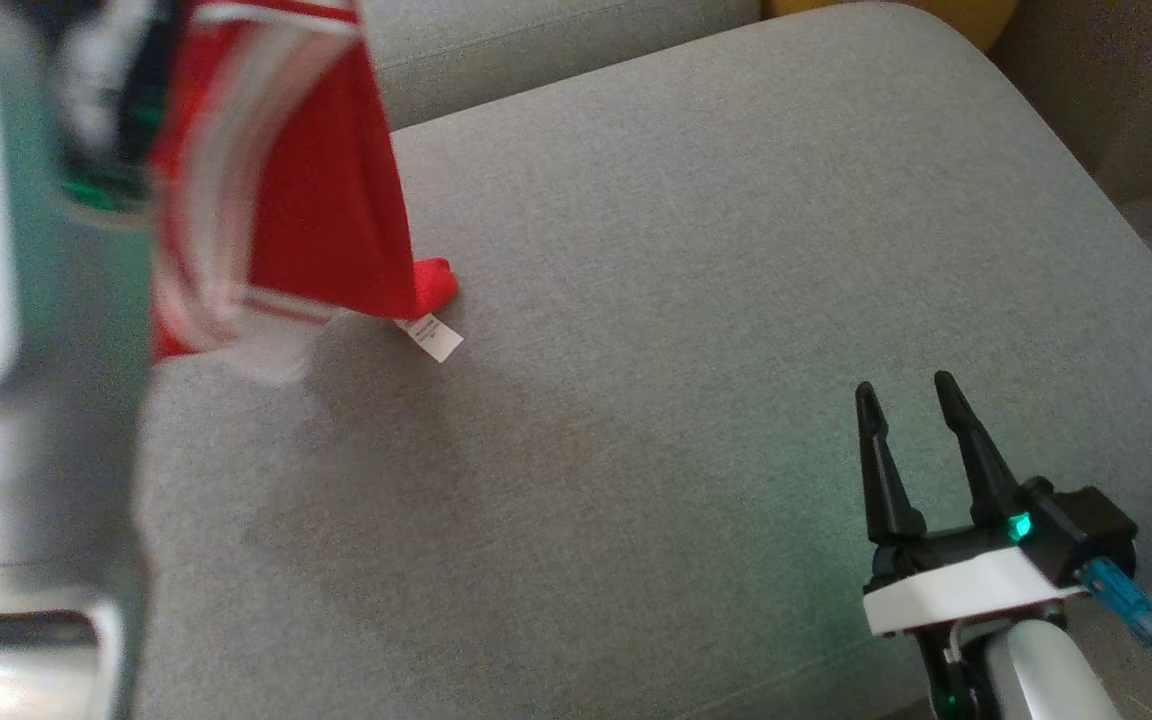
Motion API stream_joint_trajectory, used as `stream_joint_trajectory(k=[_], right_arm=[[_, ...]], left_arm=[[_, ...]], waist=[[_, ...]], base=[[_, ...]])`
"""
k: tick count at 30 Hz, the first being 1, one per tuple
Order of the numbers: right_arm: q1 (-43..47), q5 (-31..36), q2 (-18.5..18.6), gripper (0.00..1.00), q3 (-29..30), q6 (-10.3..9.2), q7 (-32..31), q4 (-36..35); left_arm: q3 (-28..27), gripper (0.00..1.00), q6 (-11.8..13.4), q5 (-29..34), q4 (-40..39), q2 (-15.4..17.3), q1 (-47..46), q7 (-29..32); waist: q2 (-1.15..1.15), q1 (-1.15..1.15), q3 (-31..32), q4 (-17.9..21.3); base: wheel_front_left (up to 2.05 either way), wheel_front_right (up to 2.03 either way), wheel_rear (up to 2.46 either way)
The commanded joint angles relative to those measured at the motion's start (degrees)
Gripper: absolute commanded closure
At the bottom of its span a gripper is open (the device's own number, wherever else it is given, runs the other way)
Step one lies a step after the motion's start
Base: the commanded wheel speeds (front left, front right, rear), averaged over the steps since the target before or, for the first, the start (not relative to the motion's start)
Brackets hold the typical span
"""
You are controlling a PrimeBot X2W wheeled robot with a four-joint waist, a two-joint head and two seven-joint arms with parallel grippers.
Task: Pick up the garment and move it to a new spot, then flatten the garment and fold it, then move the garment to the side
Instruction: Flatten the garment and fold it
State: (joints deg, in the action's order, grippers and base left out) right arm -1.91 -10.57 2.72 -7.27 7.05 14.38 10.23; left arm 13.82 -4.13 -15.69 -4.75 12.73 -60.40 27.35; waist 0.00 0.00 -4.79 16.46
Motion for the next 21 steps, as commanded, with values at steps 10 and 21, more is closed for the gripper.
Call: stream_joint_trajectory(k=[10,21], right_arm=[[-6.0,-1.9,0.2,0.00,-5.2,0.44,0.6,-2.0],[-7.8,-6.6,0.2,0.00,-9.4,0.44,0.6,-2.3]], left_arm=[[13.2,1.00,-0.4,-3.3,13.8,-9.0,5.1,-4.6],[22.9,0.95,0.1,-4.2,35.0,-9.8,2.3,-26.0]], waist=[[0.00,0.00,-4.8,5.7],[0.00,0.00,-10.8,14.1]], base=[[0.00,0.00,0.00],[0.00,0.00,0.00]])
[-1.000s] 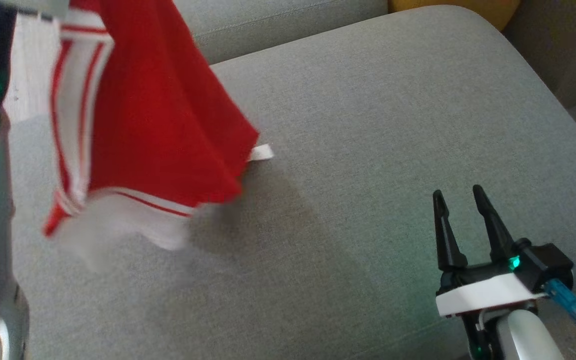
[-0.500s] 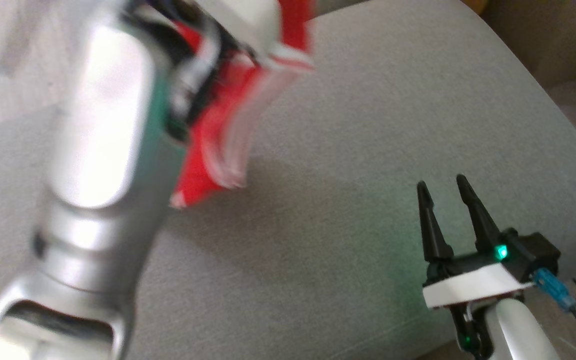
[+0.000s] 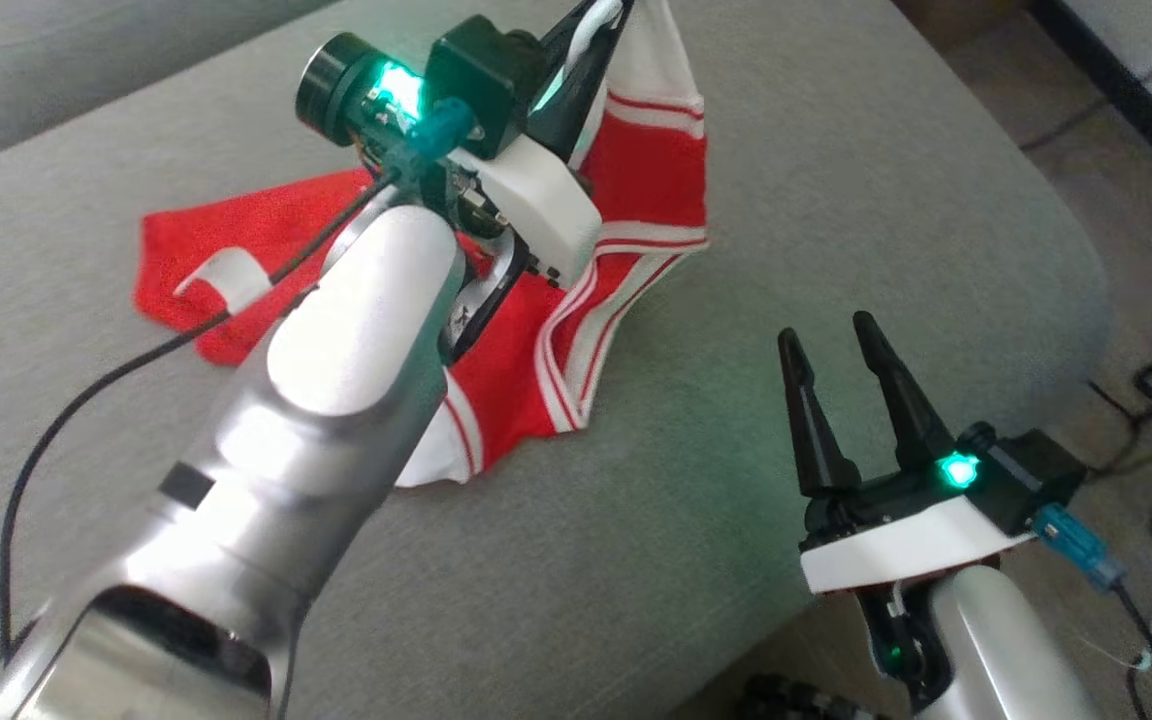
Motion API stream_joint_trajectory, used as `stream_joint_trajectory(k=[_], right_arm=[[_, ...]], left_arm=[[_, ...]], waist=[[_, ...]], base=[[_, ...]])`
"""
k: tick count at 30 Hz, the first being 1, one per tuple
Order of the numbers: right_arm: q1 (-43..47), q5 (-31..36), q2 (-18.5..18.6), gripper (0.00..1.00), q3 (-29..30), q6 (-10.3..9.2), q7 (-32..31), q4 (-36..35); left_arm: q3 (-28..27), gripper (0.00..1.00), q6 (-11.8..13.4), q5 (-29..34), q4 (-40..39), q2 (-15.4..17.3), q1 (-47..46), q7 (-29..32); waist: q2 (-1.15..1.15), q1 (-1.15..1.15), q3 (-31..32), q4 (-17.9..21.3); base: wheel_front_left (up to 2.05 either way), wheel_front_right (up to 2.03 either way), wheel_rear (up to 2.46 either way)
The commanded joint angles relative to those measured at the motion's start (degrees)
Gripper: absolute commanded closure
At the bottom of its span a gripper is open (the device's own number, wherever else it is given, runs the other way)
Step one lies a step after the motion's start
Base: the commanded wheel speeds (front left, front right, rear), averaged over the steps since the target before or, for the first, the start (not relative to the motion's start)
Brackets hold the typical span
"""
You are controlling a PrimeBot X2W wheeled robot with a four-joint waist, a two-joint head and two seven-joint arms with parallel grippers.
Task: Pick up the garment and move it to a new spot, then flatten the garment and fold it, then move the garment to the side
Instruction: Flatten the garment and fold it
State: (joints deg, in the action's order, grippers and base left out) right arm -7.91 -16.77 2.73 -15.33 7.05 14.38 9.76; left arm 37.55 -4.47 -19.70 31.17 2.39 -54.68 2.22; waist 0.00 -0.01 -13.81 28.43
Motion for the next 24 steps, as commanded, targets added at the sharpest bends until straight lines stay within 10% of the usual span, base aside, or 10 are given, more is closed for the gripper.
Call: stream_joint_trajectory(k=[1,2,13,24], right_arm=[[-1.9,-0.5,0.1,0.00,-1.6,0.44,0.6,-1.8],[-2.0,-0.6,0.1,0.00,-1.7,0.44,0.6,-1.8],[-0.8,1.4,0.1,0.00,1.6,0.44,0.6,-2.1],[1.7,4.7,0.1,0.00,4.3,0.44,0.6,-3.3]], left_arm=[[0.1,0.31,0.4,-0.3,1.1,0.5,-3.8,-2.5],[0.9,0.00,0.3,-0.8,2.6,0.5,-4.0,-4.4],[6.4,0.00,2.1,-6.1,9.2,0.7,0.5,-7.4],[2.1,0.00,11.2,-9.3,-2.5,10.9,20.5,-10.8]], waist=[[0.00,0.01,-1.9,2.5],[0.00,0.01,-2.0,2.8],[0.00,0.01,0.4,-1.0],[0.00,0.01,3.3,-6.5]], base=[[0.00,0.00,0.00],[0.00,0.00,0.00],[0.00,0.00,0.00],[0.00,0.00,0.00]])
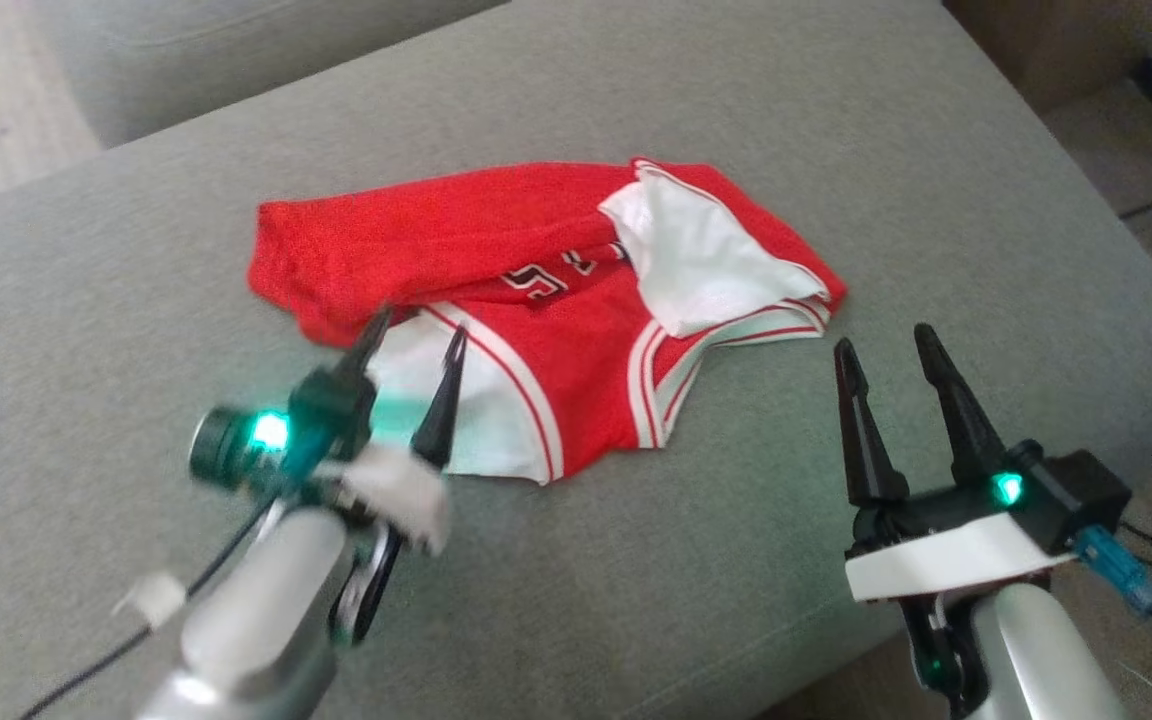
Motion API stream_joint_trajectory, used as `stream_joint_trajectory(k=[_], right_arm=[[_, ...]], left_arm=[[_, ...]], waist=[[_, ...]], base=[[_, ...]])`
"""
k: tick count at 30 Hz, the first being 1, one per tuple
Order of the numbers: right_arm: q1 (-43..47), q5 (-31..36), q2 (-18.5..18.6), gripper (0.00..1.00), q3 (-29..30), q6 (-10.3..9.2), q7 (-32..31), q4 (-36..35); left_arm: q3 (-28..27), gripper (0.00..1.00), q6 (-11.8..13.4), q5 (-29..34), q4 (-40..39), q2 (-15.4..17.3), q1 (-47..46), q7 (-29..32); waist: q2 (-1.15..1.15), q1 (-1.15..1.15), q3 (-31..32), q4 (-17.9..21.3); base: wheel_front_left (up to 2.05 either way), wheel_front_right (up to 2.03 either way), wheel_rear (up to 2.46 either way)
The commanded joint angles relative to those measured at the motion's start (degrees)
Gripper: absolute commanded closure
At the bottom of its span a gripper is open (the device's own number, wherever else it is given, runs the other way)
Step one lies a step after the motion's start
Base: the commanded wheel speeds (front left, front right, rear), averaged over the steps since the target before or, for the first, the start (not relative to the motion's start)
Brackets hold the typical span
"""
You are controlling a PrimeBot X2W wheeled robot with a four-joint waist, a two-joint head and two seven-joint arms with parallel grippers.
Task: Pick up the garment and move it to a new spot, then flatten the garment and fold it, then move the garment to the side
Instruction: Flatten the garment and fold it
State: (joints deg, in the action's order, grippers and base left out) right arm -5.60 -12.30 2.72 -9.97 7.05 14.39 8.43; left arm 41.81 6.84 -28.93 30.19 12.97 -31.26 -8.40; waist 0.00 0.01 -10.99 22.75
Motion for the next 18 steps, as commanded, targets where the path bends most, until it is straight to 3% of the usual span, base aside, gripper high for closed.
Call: stream_joint_trajectory(k=[1,5,11,18], right_arm=[[-0.4,0.6,0.2,0.00,-1.0,0.44,0.6,-2.0],[-0.4,1.5,0.2,0.00,-0.8,0.44,0.6,-2.1],[-1.8,1.8,0.2,0.00,-2.1,0.44,0.6,-2.2],[-2.1,1.6,0.2,0.00,-2.7,0.44,0.6,-2.0]], left_arm=[[-2.2,0.00,0.6,0.0,-2.5,1.4,-1.2,0.1],[-2.4,0.00,1.8,-1.6,-5.8,3.3,3.6,2.4],[-1.0,0.00,2.7,-1.8,-5.5,3.5,2.6,8.3],[2.2,0.00,0.0,-0.8,-2.3,5.2,-0.3,15.2]], waist=[[0.00,-0.01,0.6,-1.3],[0.00,-0.01,0.2,-3.1],[0.00,-0.01,-1.7,-4.0],[0.00,-0.01,-2.8,-3.0]], base=[[0.00,0.00,0.00],[0.00,0.00,0.00],[0.00,0.00,0.00],[0.00,0.00,0.00]])
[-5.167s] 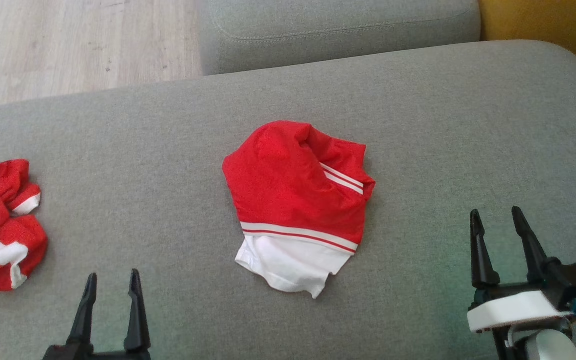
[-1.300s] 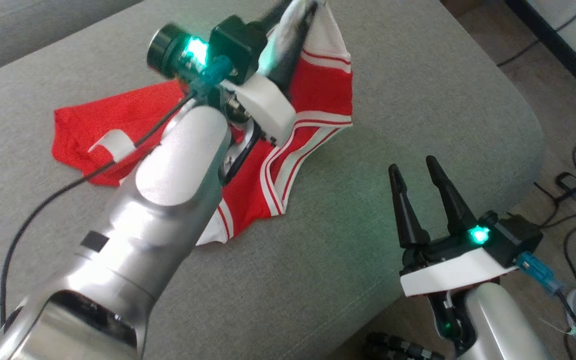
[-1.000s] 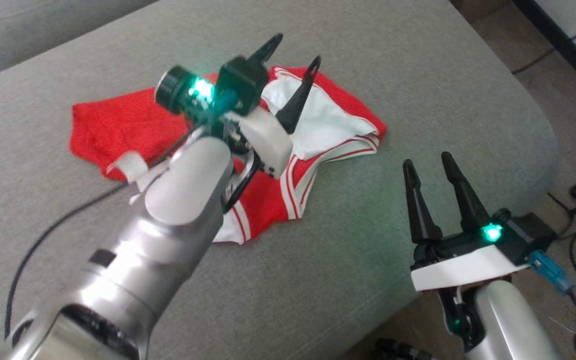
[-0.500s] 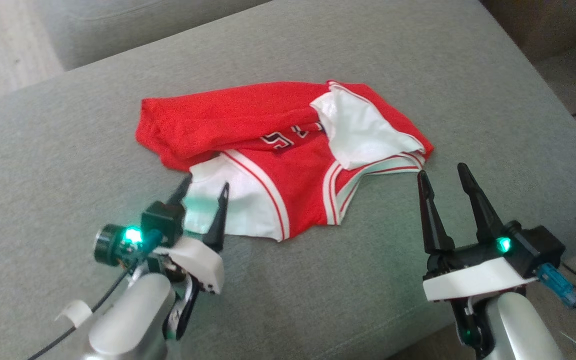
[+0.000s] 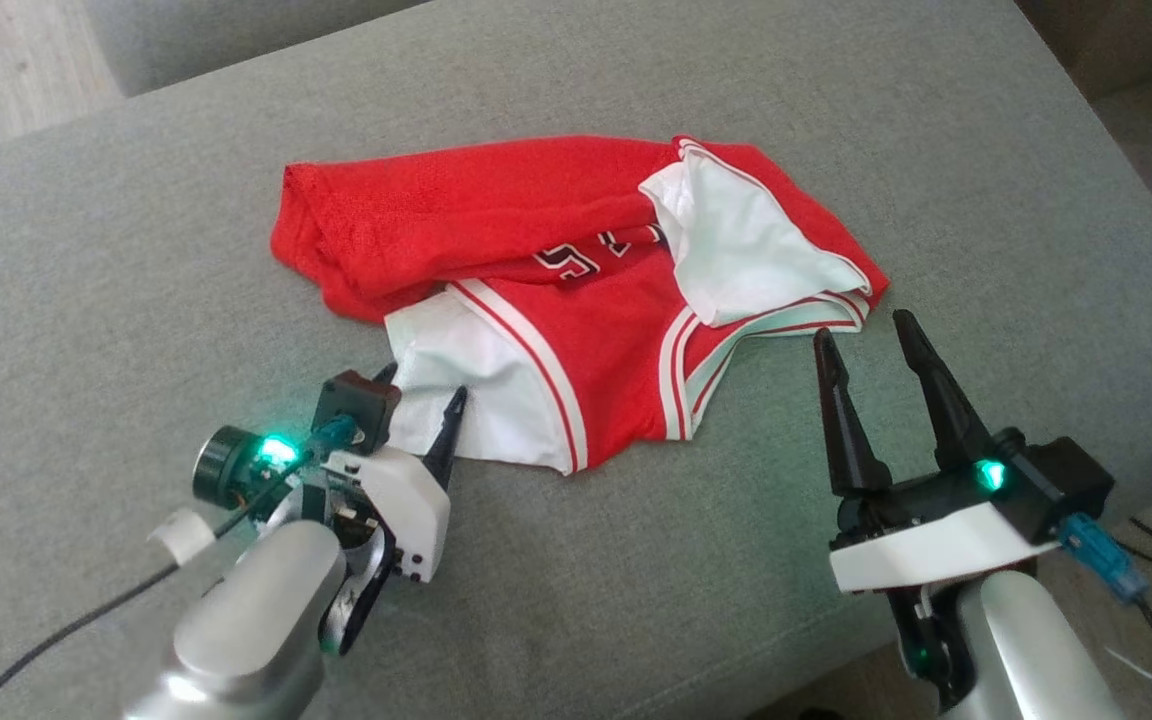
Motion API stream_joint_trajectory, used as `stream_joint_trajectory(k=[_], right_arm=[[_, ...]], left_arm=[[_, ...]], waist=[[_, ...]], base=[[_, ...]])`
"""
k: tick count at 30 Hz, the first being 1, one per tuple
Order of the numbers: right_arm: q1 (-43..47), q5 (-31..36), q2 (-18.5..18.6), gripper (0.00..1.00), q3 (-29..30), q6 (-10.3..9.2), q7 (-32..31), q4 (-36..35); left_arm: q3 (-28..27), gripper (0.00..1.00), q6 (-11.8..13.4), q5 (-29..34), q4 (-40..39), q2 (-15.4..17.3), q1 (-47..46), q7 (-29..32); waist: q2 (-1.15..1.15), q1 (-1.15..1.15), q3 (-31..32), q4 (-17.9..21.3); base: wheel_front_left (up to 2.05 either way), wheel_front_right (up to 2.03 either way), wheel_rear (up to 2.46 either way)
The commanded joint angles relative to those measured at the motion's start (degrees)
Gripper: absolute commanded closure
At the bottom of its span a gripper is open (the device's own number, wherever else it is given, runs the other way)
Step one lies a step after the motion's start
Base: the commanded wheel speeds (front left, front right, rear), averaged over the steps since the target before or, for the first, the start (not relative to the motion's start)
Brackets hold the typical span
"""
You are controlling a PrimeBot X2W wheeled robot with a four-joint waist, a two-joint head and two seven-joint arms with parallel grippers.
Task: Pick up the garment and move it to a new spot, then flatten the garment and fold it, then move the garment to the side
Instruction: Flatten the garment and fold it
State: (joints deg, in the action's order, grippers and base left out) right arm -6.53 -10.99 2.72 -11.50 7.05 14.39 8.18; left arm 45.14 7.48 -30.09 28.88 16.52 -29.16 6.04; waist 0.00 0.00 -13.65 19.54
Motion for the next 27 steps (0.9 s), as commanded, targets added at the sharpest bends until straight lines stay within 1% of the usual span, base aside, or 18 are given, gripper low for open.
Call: stream_joint_trajectory(k=[1,2,3,4,5,9,13,18,20,21,24,27], right_arm=[[-1.2,0.1,0.2,0.00,-1.2,0.44,0.6,-1.7],[-1.2,0.0,0.2,0.00,-1.2,0.44,0.6,-1.7],[-1.3,-0.2,0.2,0.00,-1.3,0.44,0.6,-1.7],[-1.3,-0.4,0.2,0.00,-1.3,0.44,0.6,-1.6],[-1.2,-0.5,0.2,0.00,-1.3,0.44,0.6,-1.6],[-1.1,-1.0,0.2,0.00,-1.3,0.44,0.6,-1.5],[-0.9,-1.1,0.2,0.00,-1.4,0.44,0.6,-1.1],[-1.0,-1.3,0.2,0.00,-1.8,0.44,0.6,-0.9],[-1.1,-1.5,0.2,0.00,-2.1,0.44,0.6,-0.9],[-1.1,-1.5,0.2,0.00,-2.1,0.44,0.6,-0.9],[-1.2,-1.9,0.2,0.00,-2.2,0.44,0.6,-1.0],[-1.2,-2.3,0.2,0.00,-2.4,0.44,0.6,-1.0]], left_arm=[[-0.6,0.00,-1.4,0.2,-0.6,1.8,-2.4,1.9],[0.1,0.12,-2.4,0.1,-0.3,2.0,-2.5,3.3],[0.8,0.59,-3.3,0.0,-0.1,2.1,-2.5,4.3],[1.1,0.98,-4.0,-0.3,-0.1,2.1,-2.5,5.1],[1.5,1.00,-4.8,-0.7,-0.2,2.1,-2.4,5.7],[2.5,1.00,-6.8,-2.1,-3.0,1.3,-2.1,7.9],[4.4,1.00,-8.3,-3.1,-10.3,-0.1,-1.9,10.7],[7.3,1.00,-9.6,-4.2,-19.9,-2.0,-1.5,14.8],[8.5,1.00,-9.8,-4.6,-22.6,-3.2,-1.3,16.1],[8.5,1.00,-9.8,-4.6,-22.6,-3.2,-1.3,16.1],[10.2,1.00,-10.1,-5.1,-24.8,-5.6,-1.2,17.0],[11.6,1.00,-10.5,-5.6,-25.1,-8.4,-1.2,16.8]], waist=[[0.00,0.00,-0.3,0.4],[0.00,0.00,-0.5,0.6],[0.00,0.00,-0.4,0.7],[0.00,0.00,-0.4,0.9],[0.00,0.00,-0.4,1.0],[0.00,0.00,-0.1,1.3],[0.00,0.00,0.4,1.3],[0.00,0.00,1.0,2.0],[0.00,0.00,1.2,2.6],[0.00,0.00,1.2,2.6],[0.00,0.00,1.3,3.7],[0.00,0.00,1.0,4.9]], base=[[0.00,0.00,0.00],[0.00,0.00,0.00],[0.00,0.00,0.00],[0.00,0.00,0.00],[0.00,0.00,0.00],[0.00,0.00,0.00],[0.00,0.00,0.00],[0.00,0.00,0.00],[0.00,0.00,0.00],[0.00,0.00,0.00],[0.00,0.00,0.00],[0.00,0.00,0.00]])
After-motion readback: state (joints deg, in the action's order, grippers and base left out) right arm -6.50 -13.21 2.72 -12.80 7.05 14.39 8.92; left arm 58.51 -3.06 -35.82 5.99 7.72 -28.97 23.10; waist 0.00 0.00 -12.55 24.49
